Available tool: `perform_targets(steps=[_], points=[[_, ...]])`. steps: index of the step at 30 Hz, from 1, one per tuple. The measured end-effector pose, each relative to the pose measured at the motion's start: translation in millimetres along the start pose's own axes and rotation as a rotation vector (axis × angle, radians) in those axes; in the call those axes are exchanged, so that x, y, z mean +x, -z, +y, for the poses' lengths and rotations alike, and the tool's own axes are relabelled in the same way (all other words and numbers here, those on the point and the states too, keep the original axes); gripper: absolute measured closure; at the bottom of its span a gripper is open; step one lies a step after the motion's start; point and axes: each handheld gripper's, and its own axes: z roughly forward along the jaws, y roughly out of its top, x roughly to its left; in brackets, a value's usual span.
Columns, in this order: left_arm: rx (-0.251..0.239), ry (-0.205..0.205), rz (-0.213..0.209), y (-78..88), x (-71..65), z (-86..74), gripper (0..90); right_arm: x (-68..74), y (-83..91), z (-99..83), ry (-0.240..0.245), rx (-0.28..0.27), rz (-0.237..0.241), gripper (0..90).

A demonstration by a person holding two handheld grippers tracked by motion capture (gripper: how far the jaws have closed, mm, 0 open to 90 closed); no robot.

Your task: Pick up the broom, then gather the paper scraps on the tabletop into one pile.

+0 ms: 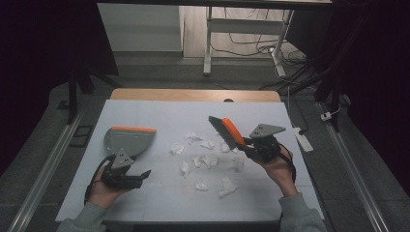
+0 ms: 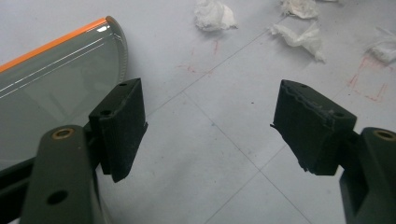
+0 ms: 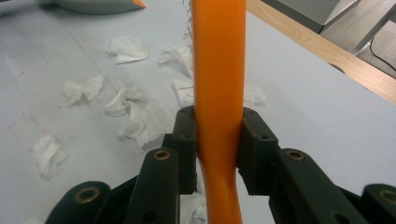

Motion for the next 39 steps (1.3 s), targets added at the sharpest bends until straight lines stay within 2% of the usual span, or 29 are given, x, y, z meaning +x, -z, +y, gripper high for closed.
perform_targets(steps=[3, 6, 9, 12, 13, 15, 22, 30, 34, 37, 39], points=[[-0.004, 0.002, 0.0, 1.0, 0.1, -1.4, 26.4, -3.8, -2.6, 2.5, 0.003, 0.013, -0.011, 70.5], [0.002, -0.001, 0.003, 0.7, -0.4, -3.1, 26.5, -14.5, -6.6, 8.4, -0.009, 0.034, -0.024, 70.6], [0.005, -0.007, 0.001, 0.3, -1.4, -3.5, 26.4, -28.8, -11.8, 19.4, 0.006, 0.086, -0.047, 70.6], [0.004, -0.002, -0.002, -0.2, -1.6, -3.3, 26.4, -44.7, -14.3, 28.6, -0.016, 0.105, -0.042, 70.6], [0.003, -0.002, -0.002, 0.2, -1.4, -3.2, 26.4, -49.1, -15.6, 30.8, -0.012, 0.12, -0.053, 70.6], [-0.003, -0.001, 0.0, 1.0, -1.0, -3.8, 26.4, -56.6, -18.4, 34.0, -0.01, 0.157, -0.069, 70.6], [-0.005, 0.014, -0.002, 2.3, 2.3, -6.3, 26.7, -77.4, -34.1, 41.4, -0.024, 0.236, -0.099, 70.5], [-0.008, 0.017, 0.01, 4.0, 1.9, -5.4, 26.1, -86.3, -53.3, 48.3, -0.006, 0.294, -0.09, 70.6], [-0.011, 0.012, 0.01, 3.2, 1.6, -5.6, 26.1, -89.0, -65.5, 49.2, 0.016, 0.346, -0.098, 70.5], [-0.007, 0.019, 0.009, 2.5, 1.9, -6.1, 25.9, -89.6, -71.6, 47.3, 0.006, 0.372, -0.096, 70.5], [-0.012, 0.021, 0.011, 3.1, 2.0, -5.9, 26.0, -88.5, -75.1, 45.7, 0.019, 0.399, -0.097, 70.5]])
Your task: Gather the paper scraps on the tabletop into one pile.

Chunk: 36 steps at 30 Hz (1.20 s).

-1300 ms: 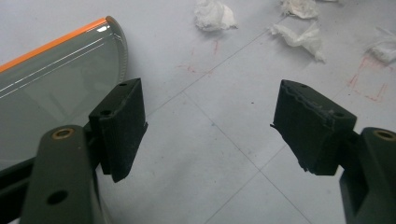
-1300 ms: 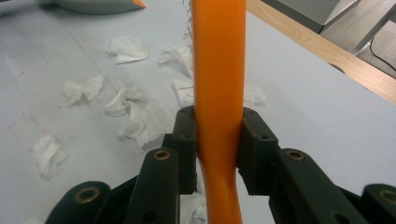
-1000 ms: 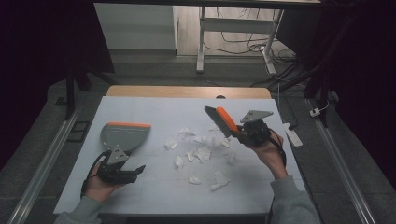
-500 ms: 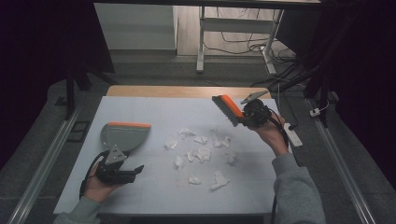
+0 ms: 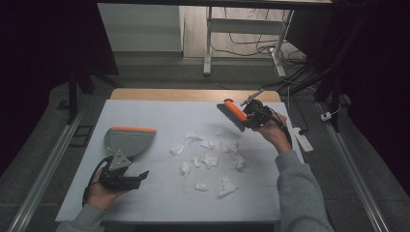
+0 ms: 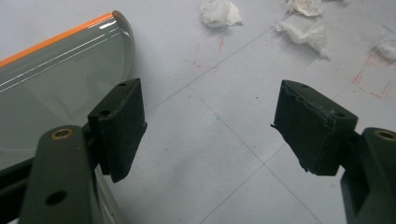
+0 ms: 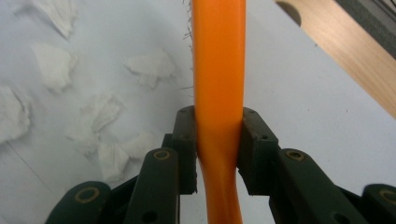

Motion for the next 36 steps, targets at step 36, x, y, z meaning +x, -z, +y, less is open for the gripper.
perform_targets(steps=[36], points=[[-0.013, -0.016, -0.012, -3.6, 1.4, 3.8, 26.1, 76.6, -9.5, 3.1, 0.269, 0.098, 0.138, 70.8]])
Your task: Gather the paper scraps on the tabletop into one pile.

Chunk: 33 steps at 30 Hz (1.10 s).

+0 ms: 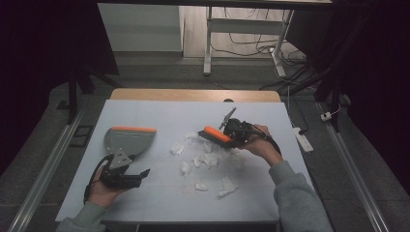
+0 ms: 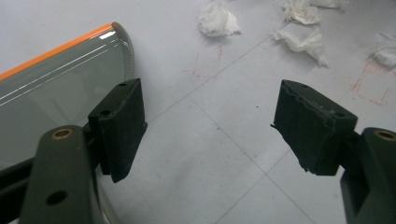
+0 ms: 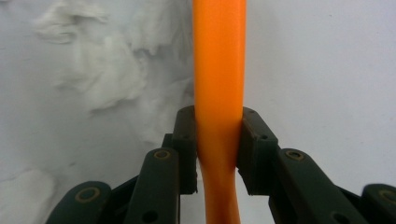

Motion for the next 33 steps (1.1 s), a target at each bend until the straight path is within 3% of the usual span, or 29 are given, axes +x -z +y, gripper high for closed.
perform_targets(steps=[3, 7, 10, 14, 16, 22, 25, 28, 33], points=[[0.002, 0.0, -0.001, -0.8, -1.5, 0.9, 26.1, 1.8, 12.4, -7.1, -0.038, -0.068, 0.01, 70.7], [0.001, -0.011, -0.001, -0.5, -3.6, 2.7, 26.1, -6.0, 32.4, -13.8, -0.095, -0.133, -0.044, 70.7], [-0.004, -0.004, 0.001, -0.4, -2.9, 3.0, 26.1, -13.2, 41.2, -15.1, -0.134, -0.193, -0.048, 70.7], [-0.007, -0.003, 0.001, -1.3, -2.5, 3.6, 26.1, -14.4, 40.1, -4.5, -0.134, -0.205, -0.083, 70.7], [-0.004, -0.008, -0.002, -2.1, -2.8, 4.1, 26.1, -15.8, 33.4, 4.5, -0.119, -0.197, -0.09, 70.6], [-0.009, 0.001, -0.007, -2.1, -0.9, 2.9, 26.1, -27.8, -5.7, 38.0, -0.084, -0.086, -0.108, 70.6], [-0.011, 0.002, -0.011, -1.8, 0.4, 2.4, 26.1, -30.9, -20.7, 55.0, -0.023, -0.039, -0.12, 70.7], [-0.015, 0.002, -0.011, -1.8, 0.9, 2.1, 26.2, -29.7, -34.5, 68.4, 0.022, 0.01, -0.132, 70.6], [-0.025, 0.005, -0.005, -0.7, 0.9, 1.6, 26.5, -19.9, -42.7, 83.5, 0.066, 0.022, -0.09, 70.7]])
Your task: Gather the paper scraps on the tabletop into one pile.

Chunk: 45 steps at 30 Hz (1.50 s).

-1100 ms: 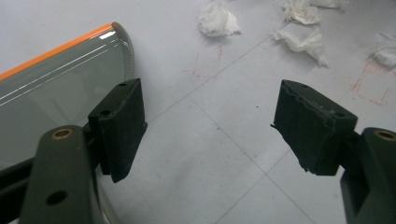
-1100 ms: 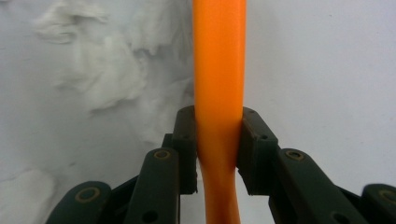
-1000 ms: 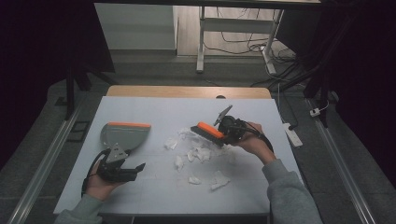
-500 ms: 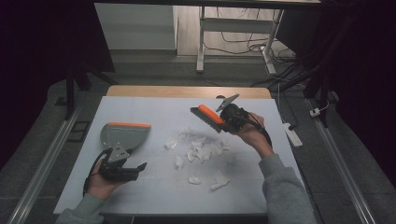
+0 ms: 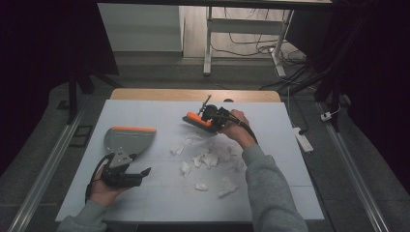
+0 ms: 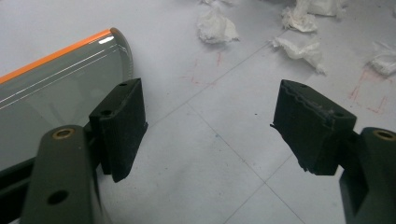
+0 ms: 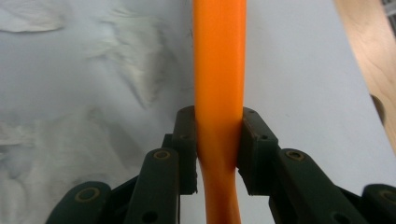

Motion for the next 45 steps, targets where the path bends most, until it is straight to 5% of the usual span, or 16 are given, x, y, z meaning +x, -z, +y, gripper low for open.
perform_targets(steps=[4, 10, 14, 19, 22, 27, 35, 40, 45], points=[[0.0, 0.0, -0.001, 0.0, 0.1, -0.2, 26.5, 13.5, 1.0, 5.2, 0.095, 0.038, -0.025, 70.8], [0.0, 0.009, -0.003, 1.0, 0.9, -1.2, 26.5, 29.1, 16.9, -7.1, 0.174, 0.035, 0.064, 70.8], [0.002, 0.008, -0.003, 0.8, 1.0, -1.3, 26.6, 38.7, 30.2, -24.5, 0.182, 0.018, 0.12, 70.7], [0.002, 0.013, 0.0, 0.4, 1.3, -1.0, 26.5, 31.2, 52.1, -43.8, 0.071, -0.118, 0.041, 70.6], [-0.003, 0.017, 0.004, 1.5, 1.6, -1.0, 26.6, 23.2, 62.7, -50.9, -0.039, -0.188, 0.049, 70.6], [-0.004, 0.021, 0.006, 1.6, 2.5, -1.0, 26.5, 24.6, 71.5, -48.9, -0.116, -0.243, 0.037, 70.6], [-0.002, 0.021, 0.008, 1.2, 3.4, -1.6, 26.6, 49.2, 69.2, -1.2, -0.192, -0.314, 0.178, 70.7], [-0.004, 0.021, 0.008, 1.5, 3.2, -2.3, 26.6, 69.2, 44.1, 33.3, -0.286, -0.278, 0.291, 70.7], [-0.002, 0.017, 0.007, 0.9, 2.8, -2.4, 26.6, 79.2, 17.0, 49.0, -0.375, -0.274, 0.389, 70.7]])
